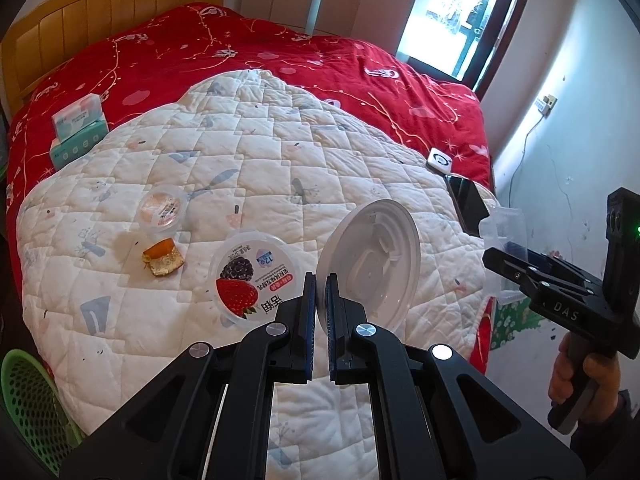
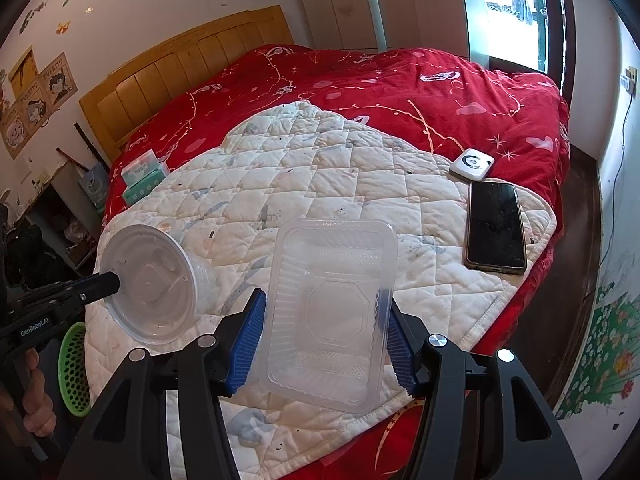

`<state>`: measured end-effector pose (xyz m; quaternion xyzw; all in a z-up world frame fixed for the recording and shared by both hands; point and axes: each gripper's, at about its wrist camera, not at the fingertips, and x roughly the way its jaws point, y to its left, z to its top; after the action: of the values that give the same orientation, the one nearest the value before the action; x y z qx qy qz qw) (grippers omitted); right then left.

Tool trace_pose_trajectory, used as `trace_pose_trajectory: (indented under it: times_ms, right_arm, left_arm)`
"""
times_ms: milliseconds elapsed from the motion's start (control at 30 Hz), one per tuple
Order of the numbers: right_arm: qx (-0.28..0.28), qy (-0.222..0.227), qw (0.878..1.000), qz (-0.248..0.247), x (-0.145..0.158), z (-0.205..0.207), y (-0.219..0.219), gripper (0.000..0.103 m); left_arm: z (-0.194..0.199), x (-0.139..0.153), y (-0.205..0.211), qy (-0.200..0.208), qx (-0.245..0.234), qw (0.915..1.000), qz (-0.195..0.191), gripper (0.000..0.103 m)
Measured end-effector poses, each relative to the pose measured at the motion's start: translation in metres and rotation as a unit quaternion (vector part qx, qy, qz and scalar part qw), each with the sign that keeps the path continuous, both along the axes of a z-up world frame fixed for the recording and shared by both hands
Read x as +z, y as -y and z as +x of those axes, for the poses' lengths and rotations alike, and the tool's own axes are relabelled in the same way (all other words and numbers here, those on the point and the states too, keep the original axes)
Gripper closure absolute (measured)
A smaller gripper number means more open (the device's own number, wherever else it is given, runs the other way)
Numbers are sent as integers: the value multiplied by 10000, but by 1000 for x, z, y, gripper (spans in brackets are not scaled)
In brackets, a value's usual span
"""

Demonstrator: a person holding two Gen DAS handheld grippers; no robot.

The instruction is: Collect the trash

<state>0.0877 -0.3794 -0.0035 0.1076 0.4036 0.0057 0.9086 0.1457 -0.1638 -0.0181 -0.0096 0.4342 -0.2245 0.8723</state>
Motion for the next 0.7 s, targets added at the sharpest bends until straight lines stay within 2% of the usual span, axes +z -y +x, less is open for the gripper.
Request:
trace_pose_trajectory:
  times_ms: [700]
  right_arm:
    - [-62, -23, 10000, 36, -3, -3, 8, 48]
  left_arm:
    - [1, -1, 4, -27, -8, 10000, 5, 99]
